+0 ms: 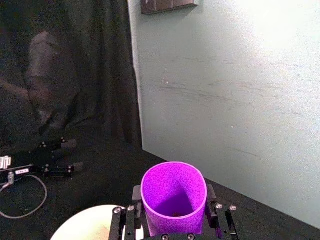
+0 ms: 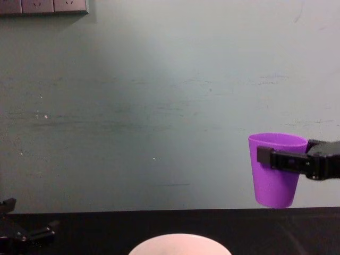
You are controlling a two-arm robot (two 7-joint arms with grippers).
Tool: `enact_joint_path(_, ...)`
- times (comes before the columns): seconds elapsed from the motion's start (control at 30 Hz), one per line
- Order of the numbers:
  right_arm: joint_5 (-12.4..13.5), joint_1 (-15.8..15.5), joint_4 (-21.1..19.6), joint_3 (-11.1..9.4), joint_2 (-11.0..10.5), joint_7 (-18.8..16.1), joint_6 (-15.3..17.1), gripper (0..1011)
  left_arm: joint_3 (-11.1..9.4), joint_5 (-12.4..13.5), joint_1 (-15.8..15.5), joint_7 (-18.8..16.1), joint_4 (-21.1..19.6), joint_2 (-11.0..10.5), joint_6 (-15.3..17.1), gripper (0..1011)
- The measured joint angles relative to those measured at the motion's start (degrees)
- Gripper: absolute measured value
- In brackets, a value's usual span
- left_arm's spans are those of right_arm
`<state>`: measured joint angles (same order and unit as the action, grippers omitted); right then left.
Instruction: Pick up the cup and pour the mung beans from the cup into the bowl.
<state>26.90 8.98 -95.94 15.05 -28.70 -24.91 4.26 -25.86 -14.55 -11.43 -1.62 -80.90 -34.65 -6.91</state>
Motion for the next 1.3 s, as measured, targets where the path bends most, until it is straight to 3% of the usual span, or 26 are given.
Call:
enact_joint_path(0.37, 1.7, 3.0, -4.9, 0.1, -3.7, 0.1, 6.7, 723, 0.0, 0.0, 0.0, 0.0, 0.0, 0.0, 0.0, 1003)
enact_joint_path(0.63, 3.6, 4.9, -7.6, 0.2, -5.7, 0.8, 9.5, 723, 0.0, 0.0, 0.0, 0.0, 0.0, 0.0, 0.0, 1004)
enact_joint_path(1.3, 3.7, 5.0, -7.7, 0.3, -5.7, 1.0, 9.5, 723, 0.0, 0.0, 0.0, 0.0, 0.0, 0.0, 0.0, 1003)
